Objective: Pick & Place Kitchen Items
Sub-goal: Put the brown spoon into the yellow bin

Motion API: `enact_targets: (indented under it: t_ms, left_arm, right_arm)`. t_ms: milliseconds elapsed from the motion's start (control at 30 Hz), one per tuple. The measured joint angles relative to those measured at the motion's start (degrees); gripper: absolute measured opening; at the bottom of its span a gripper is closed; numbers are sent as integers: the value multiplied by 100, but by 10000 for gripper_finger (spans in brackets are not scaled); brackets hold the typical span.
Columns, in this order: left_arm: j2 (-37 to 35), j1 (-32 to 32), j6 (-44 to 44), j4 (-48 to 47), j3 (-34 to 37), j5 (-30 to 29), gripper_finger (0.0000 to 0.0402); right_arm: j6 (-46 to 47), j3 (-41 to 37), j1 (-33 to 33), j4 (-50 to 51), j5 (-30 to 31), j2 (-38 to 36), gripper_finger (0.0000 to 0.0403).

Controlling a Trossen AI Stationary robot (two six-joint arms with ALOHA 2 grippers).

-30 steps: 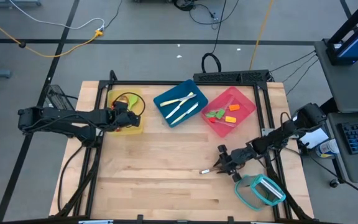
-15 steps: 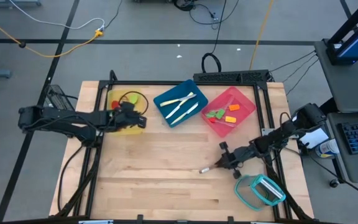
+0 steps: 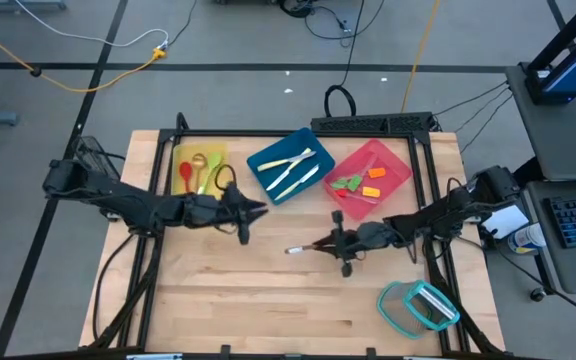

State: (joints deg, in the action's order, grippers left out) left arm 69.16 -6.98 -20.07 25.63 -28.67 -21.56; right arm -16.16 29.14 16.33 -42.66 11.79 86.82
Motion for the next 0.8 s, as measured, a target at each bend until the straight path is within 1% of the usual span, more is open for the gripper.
enact_targets:
  t_ms: [100,167,233,300,400,533,667,800]
  left_arm:
    - [409,-205,722,691,0,194,93]
    - [665,-322,1022,967,0,248,93]
    - [907,-414,1054,1288,-3,256,93]
    - [1160,-475,1010,1400,-100,265,93]
    - [1546,-544,1035,1299,-361,270,93]
    - [1929,-587,1447,959,-697,554,93]
    - [1988,-588,1649,327,-883,548,93]
    - [1996,-579,1550,-103,-905,549,93]
  right_arm:
    - [28,441,-185,304,-399,128,36]
    - [24,728,-260,432,-694,307,37]
    - [21,967,-292,477,-741,537,37]
    - [-76,1167,-309,501,-740,775,37]
    - [-324,1496,-368,497,-728,1191,38]
    - [-367,1786,-525,658,-736,1614,38]
    - [-139,1824,-635,669,-742,1721,38]
    - [-121,1828,-681,645,-734,1673,38]
